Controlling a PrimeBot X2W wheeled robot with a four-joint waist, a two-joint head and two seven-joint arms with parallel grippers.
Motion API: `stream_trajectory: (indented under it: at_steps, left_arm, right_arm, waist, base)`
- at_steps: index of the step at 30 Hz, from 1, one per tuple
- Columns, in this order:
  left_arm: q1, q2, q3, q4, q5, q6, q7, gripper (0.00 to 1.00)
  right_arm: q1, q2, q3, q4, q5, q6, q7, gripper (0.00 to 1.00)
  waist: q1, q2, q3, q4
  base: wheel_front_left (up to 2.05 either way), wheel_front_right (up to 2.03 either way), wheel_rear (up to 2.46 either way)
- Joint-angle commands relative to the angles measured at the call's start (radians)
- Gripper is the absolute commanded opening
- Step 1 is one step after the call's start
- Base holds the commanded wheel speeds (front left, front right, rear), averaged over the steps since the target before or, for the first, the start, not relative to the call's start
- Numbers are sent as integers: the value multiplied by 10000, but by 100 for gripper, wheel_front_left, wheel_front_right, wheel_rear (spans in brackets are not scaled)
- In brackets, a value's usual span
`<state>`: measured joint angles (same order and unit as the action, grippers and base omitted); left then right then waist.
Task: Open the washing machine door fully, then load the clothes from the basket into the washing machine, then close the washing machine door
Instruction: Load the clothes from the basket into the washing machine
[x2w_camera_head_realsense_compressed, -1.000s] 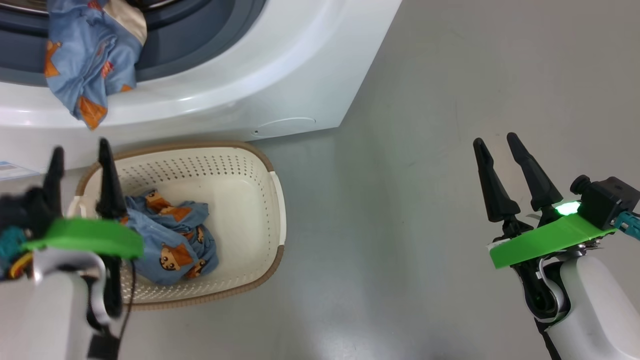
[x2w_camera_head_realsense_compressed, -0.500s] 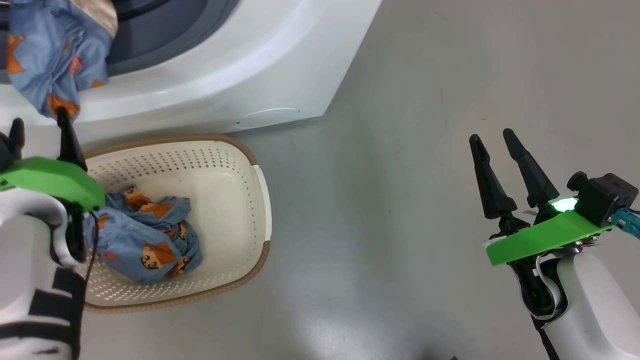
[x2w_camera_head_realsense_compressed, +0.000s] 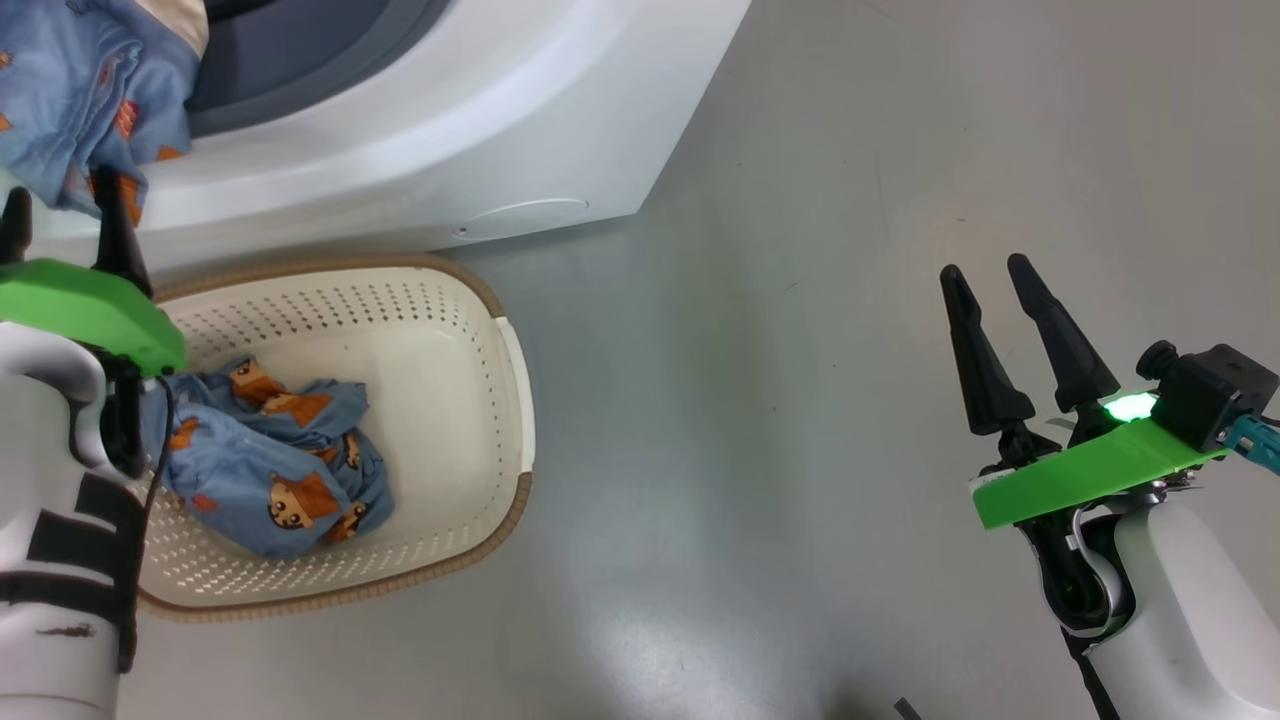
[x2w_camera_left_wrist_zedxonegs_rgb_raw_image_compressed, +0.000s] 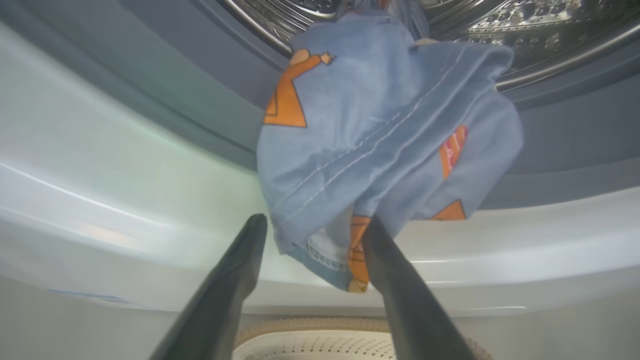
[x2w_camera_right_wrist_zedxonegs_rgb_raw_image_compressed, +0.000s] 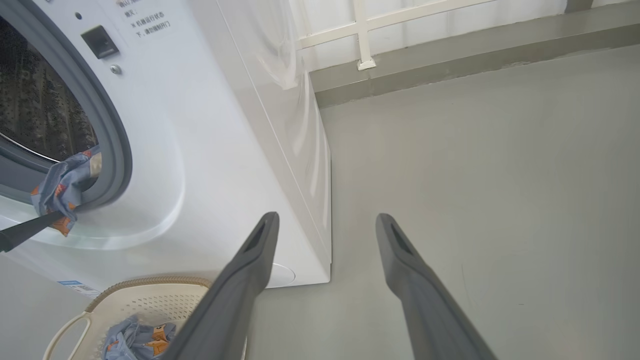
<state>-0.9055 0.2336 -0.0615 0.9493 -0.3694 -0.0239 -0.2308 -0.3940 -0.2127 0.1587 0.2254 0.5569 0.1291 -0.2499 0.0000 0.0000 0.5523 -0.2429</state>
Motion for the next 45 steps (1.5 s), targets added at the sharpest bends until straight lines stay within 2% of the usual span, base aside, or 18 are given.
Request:
stream_trajectory:
  at_steps: [1,2,14,20,28,35,45]
  left_arm:
    - [-155,429,135,-72,52,-45,-117,39]
    - [-218,422,108,18,57,-95,-141,0]
    - [-207,235,-114,173,168,-452,-301,0]
    - [255,56,-184,-950,374,-521,-307,0]
    - [538,-187,-379,-2366,579,-404,-283,0]
    - [-492,-197,-612,-2595,751,-115,543,0]
    - [-2957,203,-891,-1140,1192,333,1552,0]
  right_arm:
    - [6,-58,159,-240,-28,16,-118,100]
    - [3,-59,161,-236,-30,16,-118,100]
    - [42,-23,163,-185,-55,16,-118,100]
    - [112,-11,138,-181,-74,16,-118,100]
    - [197,-10,163,-154,-63,16,-118,100]
    - [93,40,249,-188,9,16,-118,100]
    - [-100,363,289,-137,111,16,-118,100]
  waist:
    - [0,0,7,13]
    - [0,0,7,22]
    - [0,0,-137,190]
    - [0,0,-275,269]
    - [0,0,-391,309]
    - [0,0,-61,114]
    - [0,0,697,-792]
  base:
    - [0,0,0]
    - [0,0,0]
    - [0,0,0]
    - [0,0,0]
    - [0,0,0]
    - [0,0,0]
    - [0,0,0]
